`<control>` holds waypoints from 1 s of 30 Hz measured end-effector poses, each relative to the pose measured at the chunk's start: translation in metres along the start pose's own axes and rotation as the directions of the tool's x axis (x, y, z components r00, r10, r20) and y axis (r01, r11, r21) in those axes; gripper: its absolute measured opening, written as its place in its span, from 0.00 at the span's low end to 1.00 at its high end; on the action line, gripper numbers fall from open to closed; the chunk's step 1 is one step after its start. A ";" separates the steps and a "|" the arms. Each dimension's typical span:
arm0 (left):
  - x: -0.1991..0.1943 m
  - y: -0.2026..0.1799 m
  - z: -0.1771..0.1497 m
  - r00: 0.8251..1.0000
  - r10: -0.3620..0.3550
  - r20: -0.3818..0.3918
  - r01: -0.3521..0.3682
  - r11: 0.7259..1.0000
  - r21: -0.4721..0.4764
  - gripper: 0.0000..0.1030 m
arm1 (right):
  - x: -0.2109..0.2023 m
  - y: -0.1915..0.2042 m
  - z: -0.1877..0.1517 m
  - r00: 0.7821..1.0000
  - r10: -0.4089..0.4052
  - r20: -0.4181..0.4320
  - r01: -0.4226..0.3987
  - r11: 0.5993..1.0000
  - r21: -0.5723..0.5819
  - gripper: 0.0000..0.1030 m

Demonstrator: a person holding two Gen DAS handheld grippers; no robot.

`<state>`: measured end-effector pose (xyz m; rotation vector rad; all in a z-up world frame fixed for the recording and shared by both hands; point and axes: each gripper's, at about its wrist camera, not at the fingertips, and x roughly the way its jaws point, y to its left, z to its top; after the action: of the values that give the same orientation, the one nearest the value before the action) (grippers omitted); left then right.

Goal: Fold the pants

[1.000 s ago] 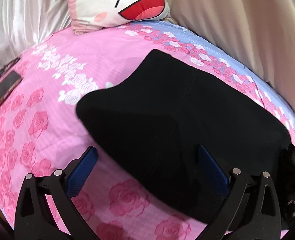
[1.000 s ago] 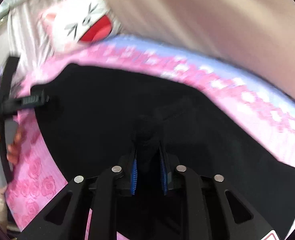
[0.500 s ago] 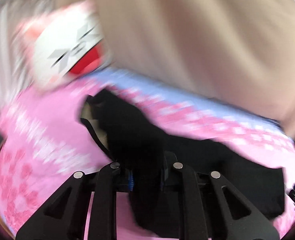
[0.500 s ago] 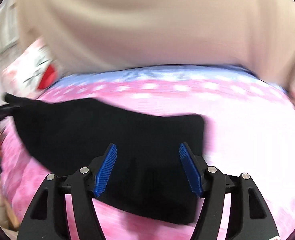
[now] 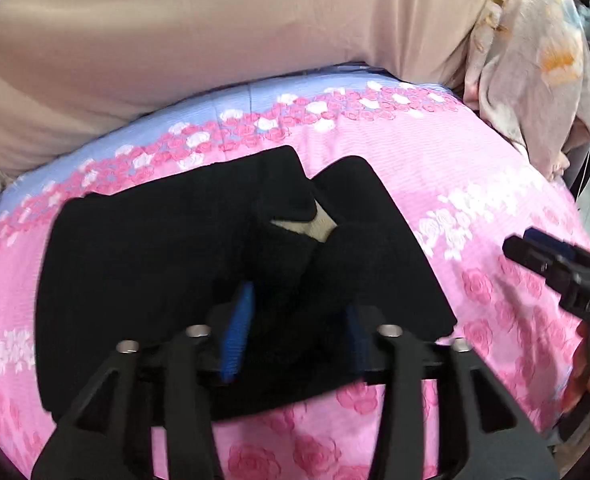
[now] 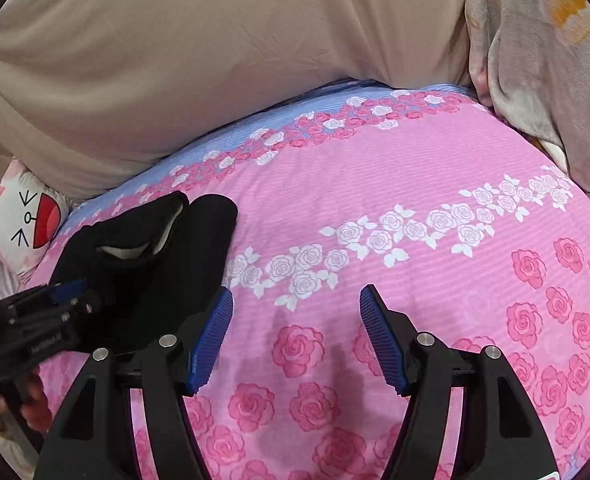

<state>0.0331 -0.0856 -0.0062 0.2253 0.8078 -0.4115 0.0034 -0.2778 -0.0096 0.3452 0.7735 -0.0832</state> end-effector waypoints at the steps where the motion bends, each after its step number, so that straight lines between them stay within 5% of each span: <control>1: -0.009 0.003 -0.002 1.000 0.002 0.014 -0.002 1.000 0.000 0.53 | 0.000 0.000 0.000 1.000 0.007 -0.002 -0.007 1.000 -0.003 0.63; 2: -0.018 0.008 -0.002 0.999 -0.014 0.029 0.015 1.000 -0.010 0.65 | -0.002 0.002 0.000 1.000 0.019 -0.006 -0.019 1.000 -0.008 0.63; 3: -0.036 0.017 -0.003 0.997 -0.045 0.062 0.048 0.998 -0.042 0.91 | -0.002 0.006 0.001 0.999 0.048 -0.009 -0.048 0.999 -0.012 0.63; 4: -0.051 0.029 -0.003 0.993 -0.055 0.100 0.062 0.995 -0.073 0.94 | -0.002 0.009 0.003 0.997 0.081 -0.012 -0.082 0.997 -0.013 0.63; 9: -0.101 0.078 -0.006 0.983 -0.002 0.185 0.033 0.986 -0.166 0.94 | 0.014 0.047 0.018 0.952 0.297 -0.077 -0.299 0.954 -0.024 0.70; 14: -0.096 0.129 -0.022 0.956 0.260 0.139 -0.222 0.945 -0.238 0.94 | 0.054 0.091 0.022 0.901 0.383 -0.203 -0.394 0.919 -0.017 0.71; 17: -0.087 0.156 -0.036 0.936 0.340 0.091 -0.307 0.914 -0.266 0.94 | 0.089 0.110 0.017 0.907 0.325 -0.269 -0.340 0.940 -0.012 0.71; 21: -0.074 0.183 -0.047 0.941 0.334 0.046 -0.304 0.900 -0.311 0.94 | 0.097 0.133 0.012 0.899 0.354 -0.258 -0.370 0.929 -0.015 0.17; 24: -0.078 0.191 -0.048 0.943 0.330 0.051 -0.297 0.900 -0.319 0.94 | 0.072 0.146 0.025 0.890 0.408 -0.204 -0.426 0.903 -0.054 0.16; 27: -0.081 0.192 -0.045 0.945 0.318 0.081 -0.277 0.905 -0.324 0.95 | 0.029 0.135 0.041 0.911 0.397 -0.114 -0.408 0.908 -0.095 0.16; 30: -0.076 0.188 -0.046 0.951 0.295 0.093 -0.252 0.913 -0.321 0.95 | 0.023 0.106 0.036 0.949 0.295 -0.110 -0.306 0.946 -0.107 0.18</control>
<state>0.0388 0.1195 0.0264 0.0180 0.6786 -0.0318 0.0650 -0.1890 0.0272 0.3483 0.8055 0.2695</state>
